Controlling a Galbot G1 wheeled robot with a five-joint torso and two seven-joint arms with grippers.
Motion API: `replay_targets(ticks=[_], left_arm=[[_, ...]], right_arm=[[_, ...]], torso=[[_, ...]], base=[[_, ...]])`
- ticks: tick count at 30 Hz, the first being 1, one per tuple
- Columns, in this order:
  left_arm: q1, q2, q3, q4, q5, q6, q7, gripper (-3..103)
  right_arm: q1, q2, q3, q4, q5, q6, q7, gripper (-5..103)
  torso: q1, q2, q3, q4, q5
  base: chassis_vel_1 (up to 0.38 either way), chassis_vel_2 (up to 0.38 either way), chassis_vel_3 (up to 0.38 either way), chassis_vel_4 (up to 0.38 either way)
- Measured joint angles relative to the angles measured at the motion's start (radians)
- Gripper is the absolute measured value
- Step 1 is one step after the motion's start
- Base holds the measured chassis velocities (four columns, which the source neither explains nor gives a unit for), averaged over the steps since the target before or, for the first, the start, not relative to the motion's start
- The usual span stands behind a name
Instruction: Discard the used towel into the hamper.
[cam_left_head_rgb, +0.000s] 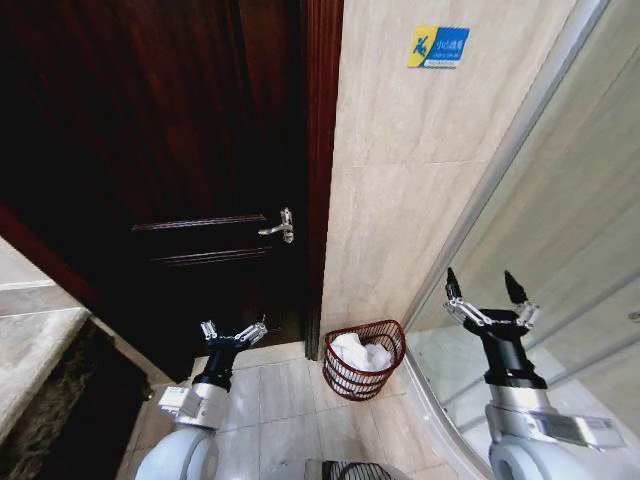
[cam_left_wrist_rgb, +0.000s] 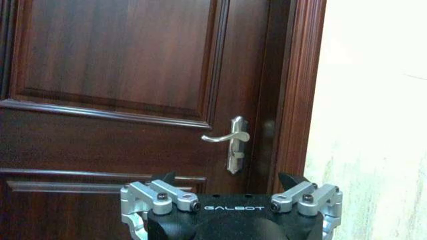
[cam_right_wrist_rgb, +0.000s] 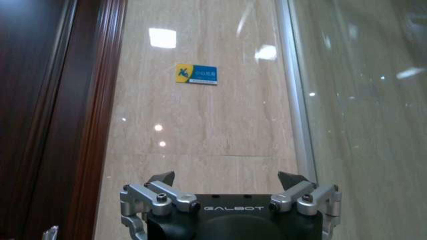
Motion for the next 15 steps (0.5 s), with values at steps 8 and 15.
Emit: replay_targets(ticks=[8,15], left_arm=[[0.000,0.000,0.000,0.000,0.000,0.000,0.000,100],[0.000,0.000,0.000,0.000,0.000,0.000,0.000,100]], right_arm=[[0.031,0.003,0.000,-0.004,-0.018,0.001,0.001,100],[0.046,0.002,-0.001,-0.006,-0.018,0.011,0.001,100]], torso=[[0.000,0.000,0.000,0.0000,-0.0001],[0.000,0.000,0.000,0.0001,0.0000]], base=[[0.000,0.000,0.000,0.000],[-0.064,-0.067,0.088,0.076]])
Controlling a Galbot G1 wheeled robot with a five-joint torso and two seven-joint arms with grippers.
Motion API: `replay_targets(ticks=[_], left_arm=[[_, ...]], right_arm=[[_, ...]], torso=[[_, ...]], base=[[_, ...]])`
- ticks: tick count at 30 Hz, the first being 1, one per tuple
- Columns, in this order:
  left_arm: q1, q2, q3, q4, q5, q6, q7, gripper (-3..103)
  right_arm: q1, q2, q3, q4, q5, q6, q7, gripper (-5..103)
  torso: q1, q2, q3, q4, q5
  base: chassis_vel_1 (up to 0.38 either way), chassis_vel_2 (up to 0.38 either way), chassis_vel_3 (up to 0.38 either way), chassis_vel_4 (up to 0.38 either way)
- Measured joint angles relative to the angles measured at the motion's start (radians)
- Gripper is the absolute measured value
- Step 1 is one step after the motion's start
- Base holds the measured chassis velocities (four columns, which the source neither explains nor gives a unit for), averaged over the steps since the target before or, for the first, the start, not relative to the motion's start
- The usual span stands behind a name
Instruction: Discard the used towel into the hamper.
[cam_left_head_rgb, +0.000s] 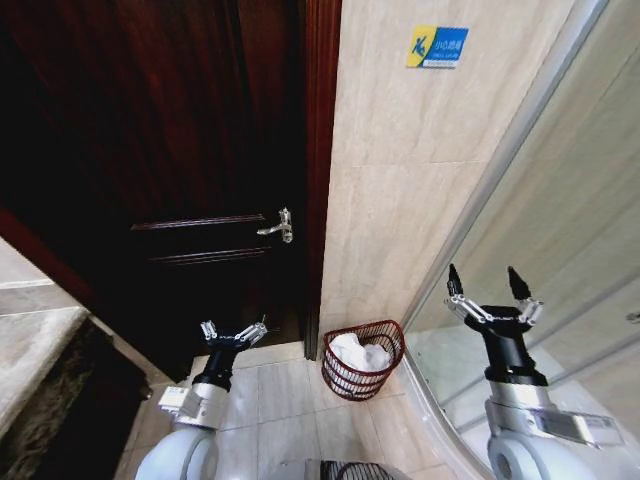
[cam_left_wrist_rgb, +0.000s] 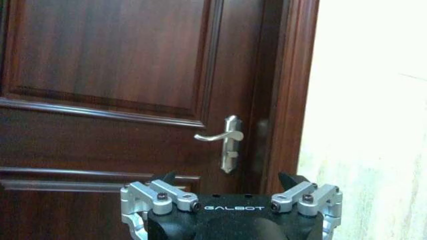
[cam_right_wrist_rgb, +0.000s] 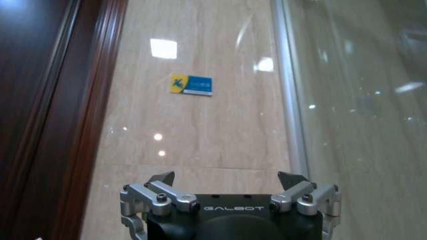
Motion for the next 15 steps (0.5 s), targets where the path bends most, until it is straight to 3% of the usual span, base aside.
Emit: replay_targets(ticks=[8,15], left_arm=[[0.000,-0.001,0.000,0.000,0.000,0.000,0.000,100],[0.000,0.000,0.000,0.000,0.000,0.000,0.000,100]], right_arm=[[0.028,-0.009,0.001,-0.001,0.010,0.032,-0.013,100],[0.035,-0.010,0.002,-0.002,0.016,0.059,-0.013,100]], torso=[[0.000,0.000,0.000,-0.0002,0.0005],[0.000,0.000,0.000,-0.0001,-0.0005]], base=[[-0.144,-0.151,0.160,0.146],[-0.002,-0.006,-0.015,-0.007]])
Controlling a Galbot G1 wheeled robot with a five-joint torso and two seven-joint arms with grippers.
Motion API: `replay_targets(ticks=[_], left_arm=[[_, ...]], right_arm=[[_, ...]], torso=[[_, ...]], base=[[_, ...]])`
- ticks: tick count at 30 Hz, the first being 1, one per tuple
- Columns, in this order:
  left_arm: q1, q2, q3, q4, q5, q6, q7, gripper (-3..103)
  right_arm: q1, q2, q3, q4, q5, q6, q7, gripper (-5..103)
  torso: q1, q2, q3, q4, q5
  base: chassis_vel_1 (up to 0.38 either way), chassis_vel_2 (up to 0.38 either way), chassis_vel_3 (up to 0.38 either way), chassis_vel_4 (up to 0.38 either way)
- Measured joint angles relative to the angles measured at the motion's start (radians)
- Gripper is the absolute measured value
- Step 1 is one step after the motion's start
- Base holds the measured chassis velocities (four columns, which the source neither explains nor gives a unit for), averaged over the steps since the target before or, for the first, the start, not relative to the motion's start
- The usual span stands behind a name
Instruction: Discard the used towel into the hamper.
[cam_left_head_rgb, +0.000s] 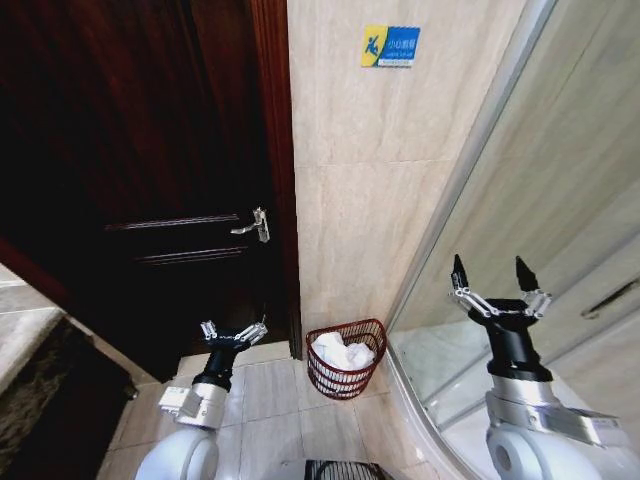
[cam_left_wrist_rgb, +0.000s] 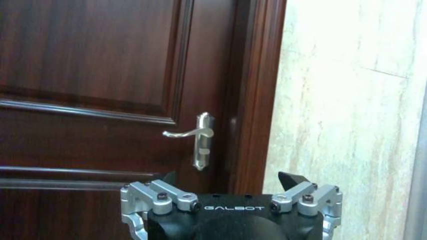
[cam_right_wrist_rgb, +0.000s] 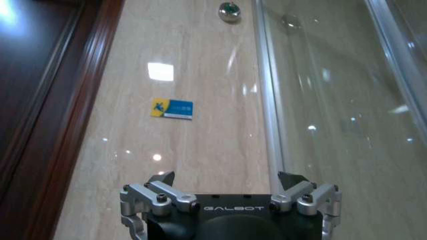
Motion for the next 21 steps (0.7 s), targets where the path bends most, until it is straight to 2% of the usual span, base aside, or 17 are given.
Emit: replay_targets(ticks=[8,21], left_arm=[[0.000,0.000,0.000,0.000,0.000,0.000,0.000,100],[0.000,0.000,0.000,0.000,0.000,0.000,0.000,100]], right_arm=[[0.012,-0.002,0.004,-0.001,0.001,0.015,-0.011,100],[0.013,-0.003,0.004,-0.001,0.001,0.036,-0.025,100]], torso=[[0.000,0.000,0.000,0.0000,0.0005],[0.000,0.000,0.000,0.0000,0.0005]], base=[[0.022,0.012,-0.031,-0.024],[-0.072,-0.067,-0.064,-0.061]])
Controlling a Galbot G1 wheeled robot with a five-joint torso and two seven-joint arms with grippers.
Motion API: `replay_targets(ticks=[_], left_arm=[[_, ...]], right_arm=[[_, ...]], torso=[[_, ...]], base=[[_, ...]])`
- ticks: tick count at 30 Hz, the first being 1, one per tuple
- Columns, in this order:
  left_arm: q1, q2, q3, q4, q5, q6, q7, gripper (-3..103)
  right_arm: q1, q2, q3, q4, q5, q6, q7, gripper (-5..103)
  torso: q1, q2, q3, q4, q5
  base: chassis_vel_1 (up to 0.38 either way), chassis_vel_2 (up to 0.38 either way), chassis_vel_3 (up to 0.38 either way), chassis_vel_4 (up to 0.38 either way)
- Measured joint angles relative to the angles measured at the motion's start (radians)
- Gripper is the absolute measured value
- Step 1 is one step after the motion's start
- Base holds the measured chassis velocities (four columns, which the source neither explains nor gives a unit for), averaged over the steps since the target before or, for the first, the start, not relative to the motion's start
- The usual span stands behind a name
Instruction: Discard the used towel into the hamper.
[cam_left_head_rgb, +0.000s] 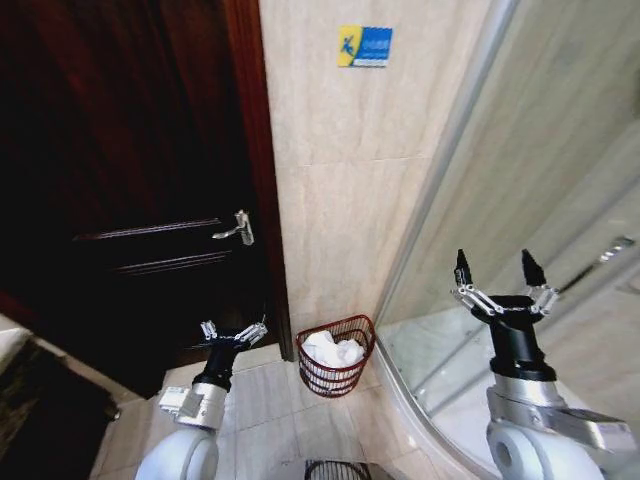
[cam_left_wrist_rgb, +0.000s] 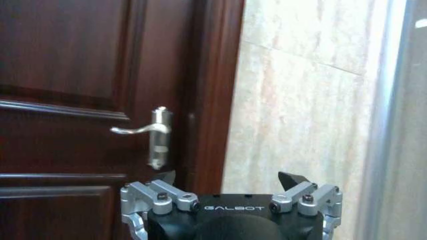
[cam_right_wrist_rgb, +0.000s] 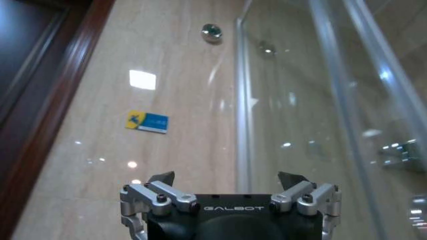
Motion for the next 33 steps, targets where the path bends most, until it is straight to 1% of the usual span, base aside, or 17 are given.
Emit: replay_targets(ticks=[22,27,33], left_arm=[[0.000,0.000,0.000,0.000,0.000,0.000,0.000,100],[0.000,0.000,0.000,0.000,0.000,0.000,0.000,100],[0.000,0.000,0.000,0.000,0.000,0.000,0.000,100]], right_arm=[[0.009,-0.004,0.002,0.000,0.000,0.012,-0.009,100],[0.011,-0.003,0.002,0.000,-0.001,0.016,-0.010,100],[0.015,-0.003,0.001,0.000,-0.001,0.018,-0.011,100]], torso=[[0.000,0.000,0.000,-0.0003,0.0002],[0.000,0.000,0.000,0.0003,0.0000],[0.000,0.000,0.000,0.0000,0.0001]], base=[[-0.110,-0.112,-0.109,-0.111],[0.002,-0.066,-0.063,0.012],[0.088,-0.087,-0.115,0.106]])
